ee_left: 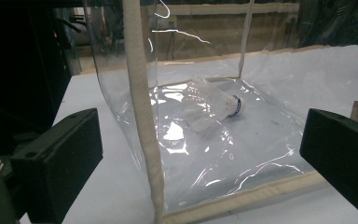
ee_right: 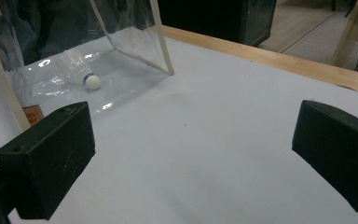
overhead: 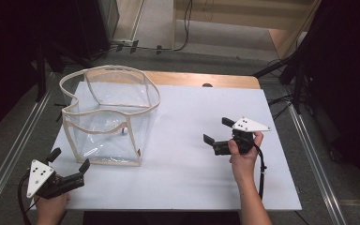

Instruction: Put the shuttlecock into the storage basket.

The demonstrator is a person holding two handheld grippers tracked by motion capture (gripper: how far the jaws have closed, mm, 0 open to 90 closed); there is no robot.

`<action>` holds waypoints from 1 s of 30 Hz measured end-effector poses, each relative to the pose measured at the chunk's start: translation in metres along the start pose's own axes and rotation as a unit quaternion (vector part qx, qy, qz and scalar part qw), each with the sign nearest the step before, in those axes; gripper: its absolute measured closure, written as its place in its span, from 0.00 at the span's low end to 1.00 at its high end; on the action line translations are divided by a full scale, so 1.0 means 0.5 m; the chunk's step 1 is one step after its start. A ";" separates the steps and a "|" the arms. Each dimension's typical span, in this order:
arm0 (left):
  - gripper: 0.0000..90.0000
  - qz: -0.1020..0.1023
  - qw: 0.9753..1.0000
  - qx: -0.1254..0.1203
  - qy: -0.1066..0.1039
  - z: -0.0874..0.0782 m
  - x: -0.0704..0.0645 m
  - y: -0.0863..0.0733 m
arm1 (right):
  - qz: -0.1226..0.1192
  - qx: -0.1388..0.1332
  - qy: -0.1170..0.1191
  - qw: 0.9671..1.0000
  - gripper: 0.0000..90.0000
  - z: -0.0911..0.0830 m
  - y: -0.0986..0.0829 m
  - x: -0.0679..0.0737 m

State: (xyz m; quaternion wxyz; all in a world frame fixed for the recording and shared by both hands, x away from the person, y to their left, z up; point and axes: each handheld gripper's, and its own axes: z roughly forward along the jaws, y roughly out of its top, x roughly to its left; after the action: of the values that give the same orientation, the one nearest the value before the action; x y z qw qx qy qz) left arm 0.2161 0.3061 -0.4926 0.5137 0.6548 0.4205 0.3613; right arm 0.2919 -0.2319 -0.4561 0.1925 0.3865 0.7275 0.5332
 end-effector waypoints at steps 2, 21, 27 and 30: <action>0.00 -0.001 1.000 -0.001 0.000 0.000 0.000 0.000 | 0.000 0.000 0.000 1.000 0.00 -0.003 -0.006 -0.004; 0.00 0.001 1.000 0.001 0.000 0.000 -0.001 0.000 | 0.017 0.001 -0.019 1.000 0.00 -0.048 -0.049 -0.027; 0.00 0.002 1.000 0.001 0.000 0.000 -0.001 0.000 | 0.023 0.003 -0.026 0.999 0.00 -0.060 -0.062 -0.034; 0.00 0.003 1.000 0.002 0.000 0.000 -0.001 0.000 | 0.024 0.001 -0.029 0.999 0.00 -0.066 -0.067 -0.038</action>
State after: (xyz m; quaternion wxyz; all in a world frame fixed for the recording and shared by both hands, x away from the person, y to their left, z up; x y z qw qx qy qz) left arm 0.2159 0.3056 -0.4927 0.5116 0.6570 0.4192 0.3619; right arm 0.2690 -0.2714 -0.4776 0.2001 0.4191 0.7130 0.5253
